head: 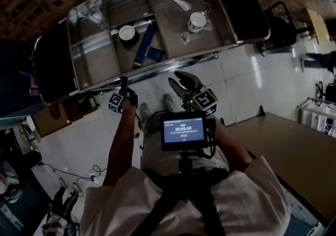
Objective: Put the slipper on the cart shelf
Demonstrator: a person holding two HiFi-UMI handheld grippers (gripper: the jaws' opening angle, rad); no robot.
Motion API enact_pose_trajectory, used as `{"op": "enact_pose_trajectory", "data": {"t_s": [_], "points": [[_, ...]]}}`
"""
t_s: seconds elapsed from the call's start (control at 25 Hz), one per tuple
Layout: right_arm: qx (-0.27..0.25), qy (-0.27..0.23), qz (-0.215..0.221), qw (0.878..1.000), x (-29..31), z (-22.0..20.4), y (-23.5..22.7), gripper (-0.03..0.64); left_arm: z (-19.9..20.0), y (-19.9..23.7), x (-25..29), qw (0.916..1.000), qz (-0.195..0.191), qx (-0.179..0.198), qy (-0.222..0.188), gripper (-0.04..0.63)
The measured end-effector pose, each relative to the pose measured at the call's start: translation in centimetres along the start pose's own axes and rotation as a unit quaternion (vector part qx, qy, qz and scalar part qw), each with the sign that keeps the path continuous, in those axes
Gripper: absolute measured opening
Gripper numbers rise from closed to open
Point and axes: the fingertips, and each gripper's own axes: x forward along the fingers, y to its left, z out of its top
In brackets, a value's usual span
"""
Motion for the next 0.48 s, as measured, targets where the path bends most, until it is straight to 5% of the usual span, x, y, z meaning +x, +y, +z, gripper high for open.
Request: {"op": "enact_pose_trajectory", "data": {"t_s": [0.08, 0.2, 0.4, 0.48], "points": [[-0.003, -0.007, 0.008, 1.000, -0.1, 0.0, 0.0, 0.144, -1.1, 0.0, -2.1, 0.9996, 0.011, 0.023, 0.012, 0.327], [-0.007, -0.021, 0.019, 1.000, -0.4, 0.3, -0.1, 0.144, -2.7, -1.3, -6.1, 0.9924, 0.032, 0.113, 0.037, 0.290], [0.003, -0.052, 0.043, 0.998, -1.3, 2.4, 0.2, 0.144, -2.7, -8.0, -12.1, 0.9662, 0.010, 0.256, 0.026, 0.147], [0.000, -0.066, 0.053, 0.996, -1.9, 3.2, 0.3, 0.144, -1.9, -11.8, -14.0, 0.9489, -0.004, 0.316, 0.004, 0.093]]}}
